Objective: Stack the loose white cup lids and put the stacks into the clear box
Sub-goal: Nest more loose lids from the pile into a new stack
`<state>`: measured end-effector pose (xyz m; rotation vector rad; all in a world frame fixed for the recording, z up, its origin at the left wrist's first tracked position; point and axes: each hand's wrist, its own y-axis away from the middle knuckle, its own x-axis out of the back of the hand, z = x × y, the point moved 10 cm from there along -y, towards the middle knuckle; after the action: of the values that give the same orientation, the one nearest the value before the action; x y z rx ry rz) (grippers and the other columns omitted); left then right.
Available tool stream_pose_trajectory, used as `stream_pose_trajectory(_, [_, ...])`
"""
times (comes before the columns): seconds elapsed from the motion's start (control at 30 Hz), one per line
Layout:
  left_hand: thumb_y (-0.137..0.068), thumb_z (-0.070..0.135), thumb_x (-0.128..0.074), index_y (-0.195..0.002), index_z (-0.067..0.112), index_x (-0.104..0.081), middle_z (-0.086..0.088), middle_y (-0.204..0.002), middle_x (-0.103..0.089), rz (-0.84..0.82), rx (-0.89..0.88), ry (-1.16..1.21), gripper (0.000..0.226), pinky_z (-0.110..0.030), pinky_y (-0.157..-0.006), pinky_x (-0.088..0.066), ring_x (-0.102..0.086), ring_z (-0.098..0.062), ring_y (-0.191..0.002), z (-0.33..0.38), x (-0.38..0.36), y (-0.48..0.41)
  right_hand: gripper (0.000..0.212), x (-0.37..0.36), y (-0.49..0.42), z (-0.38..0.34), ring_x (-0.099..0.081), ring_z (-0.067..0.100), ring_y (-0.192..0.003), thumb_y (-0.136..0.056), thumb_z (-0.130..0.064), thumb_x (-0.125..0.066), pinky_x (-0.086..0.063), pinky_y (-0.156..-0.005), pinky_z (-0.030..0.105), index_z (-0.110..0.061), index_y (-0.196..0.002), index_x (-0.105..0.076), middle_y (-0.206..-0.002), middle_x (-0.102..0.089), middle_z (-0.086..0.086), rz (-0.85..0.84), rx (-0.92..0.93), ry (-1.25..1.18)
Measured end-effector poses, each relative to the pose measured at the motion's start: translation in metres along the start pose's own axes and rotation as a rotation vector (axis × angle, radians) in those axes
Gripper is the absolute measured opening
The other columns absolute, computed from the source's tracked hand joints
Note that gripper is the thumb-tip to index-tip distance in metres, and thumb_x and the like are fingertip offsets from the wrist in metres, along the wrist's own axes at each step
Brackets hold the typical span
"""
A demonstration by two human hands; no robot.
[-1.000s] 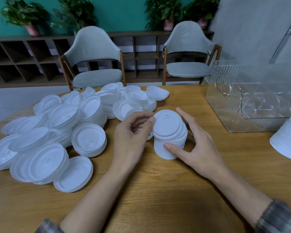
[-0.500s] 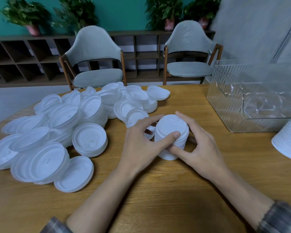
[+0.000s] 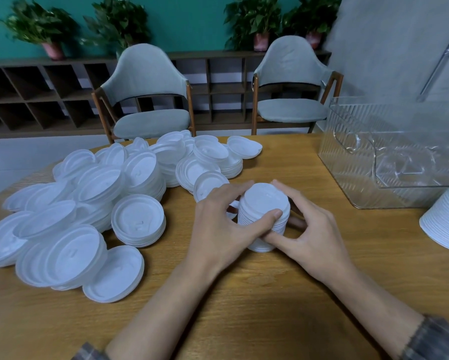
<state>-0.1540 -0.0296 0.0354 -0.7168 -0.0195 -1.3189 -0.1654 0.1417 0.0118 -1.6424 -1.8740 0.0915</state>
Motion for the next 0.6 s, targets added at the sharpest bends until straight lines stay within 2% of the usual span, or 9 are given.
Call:
stream_pose_trajectory(0.1, [-0.073,0.052,-0.092,-0.125,0.030,-0.076,0.021,-0.113,-0.074,-0.003,0.017,0.006,0.059,-0.025,-0.089,-0.057,-0.067,-0.002,-0.112,-0.004,0.001,0.001,0.091,-0.001,0.001,0.000,-0.059,0.001,-0.128,-0.071,-0.058,-0.079,-0.054,-0.101,0.023,-0.024,-0.151,-0.053,-0.140,-0.061,-0.015,-0.001,0.013,0.025])
stream_pose_trajectory(0.2, [-0.071,0.053,-0.091,-0.132,0.031,-0.072,0.022,-0.120,-0.073,-0.039,0.067,0.067,0.067,-0.021,-0.095,-0.054,-0.065,0.002,-0.116,-0.011,-0.001,0.004,0.087,-0.003,0.000,0.000,-0.055,0.001,-0.132,-0.075,-0.056,-0.080,-0.051,-0.105,0.024,-0.029,-0.152,-0.050,-0.141,-0.058,-0.020,-0.033,0.016,0.068])
stream_pose_trajectory(0.37, [-0.079,0.063,-0.078,-0.147,0.032,-0.060,0.026,-0.137,-0.065,-0.184,0.073,0.092,0.076,-0.008,-0.101,-0.043,-0.060,0.006,-0.124,-0.013,-0.016,0.006,0.083,-0.004,-0.002,-0.003,-0.051,0.003,-0.135,-0.077,-0.055,-0.078,-0.043,-0.106,0.017,-0.030,-0.151,-0.051,-0.141,-0.056,-0.021,-0.035,0.040,0.105])
stream_pose_trajectory(0.43, [-0.089,0.062,-0.072,-0.146,0.027,-0.061,0.023,-0.134,-0.067,-0.190,0.044,0.075,0.068,-0.007,-0.100,-0.042,-0.060,0.006,-0.124,-0.012,-0.014,0.005,0.081,0.001,-0.003,0.000,-0.053,0.002,-0.133,-0.077,-0.053,-0.081,-0.042,-0.104,0.014,-0.031,-0.149,-0.053,-0.138,-0.056,-0.022,-0.002,0.040,0.129])
stream_pose_trajectory(0.5, [-0.093,0.055,-0.063,-0.132,0.024,-0.072,0.019,-0.120,-0.072,-0.081,-0.025,-0.023,0.051,-0.008,-0.094,-0.044,-0.064,0.003,-0.115,-0.011,0.002,0.003,0.080,0.007,-0.003,0.003,-0.052,0.000,-0.132,-0.076,-0.052,-0.083,-0.040,-0.103,0.011,-0.034,-0.148,-0.054,-0.136,-0.056,-0.024,0.025,0.023,0.143])
stream_pose_trajectory(0.57, [-0.091,0.041,-0.069,-0.115,0.024,-0.077,0.018,-0.106,-0.073,0.001,-0.101,-0.231,0.030,-0.018,-0.087,-0.048,-0.065,-0.002,-0.102,-0.013,0.015,0.002,0.080,0.011,-0.003,0.006,-0.051,-0.001,-0.132,-0.074,-0.054,-0.083,-0.041,-0.103,0.012,-0.038,-0.147,-0.053,-0.136,-0.055,-0.026,0.040,-0.001,0.138])
stream_pose_trajectory(0.6, [-0.090,0.035,-0.074,-0.111,0.024,-0.077,0.017,-0.103,-0.072,-0.017,-0.116,-0.341,0.024,-0.023,-0.085,-0.050,-0.064,-0.003,-0.099,-0.017,0.015,0.002,0.080,0.012,-0.003,0.008,-0.050,-0.001,-0.132,-0.074,-0.055,-0.082,-0.041,-0.103,0.012,-0.040,-0.147,-0.053,-0.136,-0.055,-0.026,0.041,-0.012,0.138])
